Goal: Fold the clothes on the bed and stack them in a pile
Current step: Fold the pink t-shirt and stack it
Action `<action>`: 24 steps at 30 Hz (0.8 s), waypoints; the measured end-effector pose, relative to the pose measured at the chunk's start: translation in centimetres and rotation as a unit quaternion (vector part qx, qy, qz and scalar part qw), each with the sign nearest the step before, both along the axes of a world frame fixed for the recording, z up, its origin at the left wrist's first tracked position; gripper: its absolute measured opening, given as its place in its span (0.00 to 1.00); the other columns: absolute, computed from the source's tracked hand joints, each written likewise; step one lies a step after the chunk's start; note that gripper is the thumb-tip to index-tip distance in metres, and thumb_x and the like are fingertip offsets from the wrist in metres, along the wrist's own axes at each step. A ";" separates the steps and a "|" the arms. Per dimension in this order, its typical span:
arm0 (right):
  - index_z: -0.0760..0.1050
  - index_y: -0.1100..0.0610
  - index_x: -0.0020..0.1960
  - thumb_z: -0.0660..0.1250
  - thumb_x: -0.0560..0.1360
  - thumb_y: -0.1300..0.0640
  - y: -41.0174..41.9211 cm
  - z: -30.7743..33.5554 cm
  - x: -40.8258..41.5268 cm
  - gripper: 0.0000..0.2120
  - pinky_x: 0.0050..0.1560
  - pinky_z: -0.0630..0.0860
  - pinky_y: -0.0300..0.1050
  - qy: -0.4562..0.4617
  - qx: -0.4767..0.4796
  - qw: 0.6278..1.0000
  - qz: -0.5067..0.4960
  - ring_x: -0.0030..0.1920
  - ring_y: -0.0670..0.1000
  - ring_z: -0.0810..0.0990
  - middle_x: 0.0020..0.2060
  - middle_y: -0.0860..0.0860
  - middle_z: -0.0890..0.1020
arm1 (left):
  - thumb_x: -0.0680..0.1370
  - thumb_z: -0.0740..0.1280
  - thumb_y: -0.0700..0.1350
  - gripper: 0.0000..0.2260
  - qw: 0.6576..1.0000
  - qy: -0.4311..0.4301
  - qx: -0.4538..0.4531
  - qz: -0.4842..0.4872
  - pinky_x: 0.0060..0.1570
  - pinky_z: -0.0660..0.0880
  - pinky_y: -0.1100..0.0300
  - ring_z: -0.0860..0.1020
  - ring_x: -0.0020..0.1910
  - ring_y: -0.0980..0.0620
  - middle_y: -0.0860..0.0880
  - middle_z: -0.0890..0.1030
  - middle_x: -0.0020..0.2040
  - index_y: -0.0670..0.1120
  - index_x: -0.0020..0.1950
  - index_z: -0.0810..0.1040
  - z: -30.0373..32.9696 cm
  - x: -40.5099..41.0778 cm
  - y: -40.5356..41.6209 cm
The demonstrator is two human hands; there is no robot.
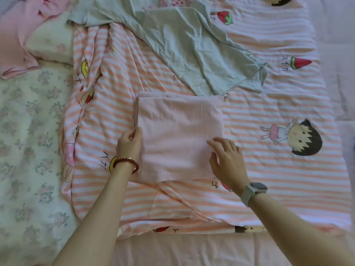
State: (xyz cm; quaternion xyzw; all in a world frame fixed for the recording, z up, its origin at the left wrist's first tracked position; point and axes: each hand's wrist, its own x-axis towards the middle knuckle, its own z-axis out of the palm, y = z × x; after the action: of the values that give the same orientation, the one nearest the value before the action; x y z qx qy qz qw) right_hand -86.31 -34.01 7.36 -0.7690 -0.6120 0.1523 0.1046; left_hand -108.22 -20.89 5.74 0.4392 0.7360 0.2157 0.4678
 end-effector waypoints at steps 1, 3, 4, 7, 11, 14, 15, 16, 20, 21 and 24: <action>0.76 0.60 0.59 0.65 0.72 0.65 1.6 0.1 0.2 0.15 0.53 0.72 0.57 -0.006 0.022 1.000 0.007 0.56 0.61 0.76 0.56 0.59 0.78 | 0.76 0.63 0.55 0.14 1.000 0.007 0.005 -0.010 0.39 0.68 0.62 0.73 0.43 0.54 0.54 0.76 0.43 0.46 0.53 0.77 0.0 0.6 1.0; 0.75 0.60 0.61 0.63 0.74 0.64 5.2 0.4 0.6 0.16 0.57 0.69 0.57 -0.021 0.047 0.998 0.029 0.59 0.60 0.75 0.59 0.58 0.77 | 0.76 0.64 0.54 0.17 0.999 0.025 0.016 -0.024 0.41 0.68 0.63 0.73 0.44 0.53 0.52 0.77 0.48 0.44 0.58 0.76 -0.1 1.8 2.7; 0.73 0.59 0.63 0.61 0.75 0.62 7.0 0.4 0.7 0.16 0.61 0.66 0.57 -0.032 0.042 0.998 0.043 0.62 0.59 0.72 0.61 0.57 0.76 | 0.75 0.65 0.54 0.19 0.999 0.040 0.019 -0.025 0.42 0.68 0.62 0.74 0.46 0.53 0.50 0.77 0.52 0.44 0.60 0.75 -0.2 2.4 3.3; 0.68 0.57 0.68 0.56 0.78 0.58 11.7 0.1 1.0 0.19 0.68 0.56 0.55 -0.063 0.012 0.995 0.082 0.69 0.55 0.64 0.67 0.54 0.70 | 0.74 0.66 0.54 0.21 0.993 0.106 0.043 -0.033 0.48 0.70 0.59 0.75 0.51 0.48 0.47 0.71 0.59 0.44 0.62 0.73 -0.6 3.4 4.8; 0.71 0.55 0.64 0.53 0.79 0.54 15.5 -0.6 1.6 0.17 0.58 0.62 0.50 -0.077 -0.010 0.994 0.082 0.61 0.56 0.70 0.59 0.54 0.76 | 0.76 0.65 0.49 0.13 0.977 0.169 0.107 -0.066 0.46 0.69 0.59 0.74 0.52 0.44 0.44 0.70 0.57 0.41 0.55 0.76 -1.0 3.9 6.6; 0.76 0.58 0.53 0.53 0.79 0.52 16.2 -0.9 2.2 0.15 0.49 0.64 0.49 -0.101 -0.011 0.992 0.071 0.50 0.57 0.74 0.48 0.55 0.77 | 0.78 0.62 0.42 0.06 0.966 0.127 0.202 -0.100 0.40 0.62 0.66 0.71 0.44 0.48 0.43 0.73 0.52 0.40 0.48 0.72 -0.9 4.1 7.1; 0.75 0.59 0.51 0.53 0.79 0.52 16.1 -0.9 2.4 0.15 0.48 0.63 0.49 -0.107 0.005 0.992 0.065 0.47 0.58 0.74 0.46 0.55 0.77 | 0.79 0.61 0.41 0.04 0.960 0.107 0.231 -0.116 0.36 0.60 0.66 0.69 0.40 0.49 0.45 0.73 0.47 0.41 0.47 0.69 -0.7 4.2 7.0; 0.75 0.59 0.49 0.53 0.79 0.53 16.1 -0.9 2.5 0.14 0.47 0.62 0.48 -0.111 0.028 0.991 0.061 0.45 0.58 0.74 0.44 0.55 0.77 | 0.80 0.59 0.41 0.04 0.955 0.094 0.252 -0.124 0.33 0.57 0.63 0.68 0.37 0.49 0.49 0.73 0.41 0.42 0.46 0.66 -0.5 4.2 6.9; 0.74 0.61 0.46 0.55 0.80 0.53 16.0 -0.8 2.5 0.13 0.44 0.54 0.45 -0.106 0.083 0.990 0.042 0.43 0.58 0.73 0.42 0.56 0.76 | 0.81 0.58 0.43 0.06 0.943 0.130 0.274 -0.138 0.33 0.58 0.57 0.68 0.34 0.47 0.52 0.69 0.33 0.41 0.49 0.66 -0.1 4.3 7.4; 0.74 0.61 0.47 0.55 0.80 0.54 16.0 -0.8 2.5 0.13 0.44 0.53 0.45 -0.104 0.085 0.990 0.036 0.44 0.58 0.73 0.42 0.56 0.76 | 0.80 0.58 0.44 0.07 0.938 0.147 0.279 -0.143 0.34 0.60 0.56 0.69 0.36 0.47 0.50 0.70 0.36 0.41 0.48 0.67 0.0 4.4 7.6; 0.74 0.60 0.46 0.56 0.79 0.56 15.7 -1.0 2.4 0.11 0.44 0.53 0.45 -0.092 0.096 0.991 0.015 0.44 0.58 0.73 0.42 0.56 0.75 | 0.78 0.62 0.42 0.06 0.934 0.138 0.296 -0.143 0.45 0.66 0.56 0.71 0.48 0.45 0.43 0.74 0.48 0.39 0.49 0.71 -0.1 4.6 8.1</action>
State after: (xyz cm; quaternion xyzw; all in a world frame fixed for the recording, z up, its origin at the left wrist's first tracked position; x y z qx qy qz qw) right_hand -83.89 -18.35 6.41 -0.7568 -0.6423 0.0228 0.1193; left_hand -103.67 -12.76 5.66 0.6840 0.6253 0.2921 0.2361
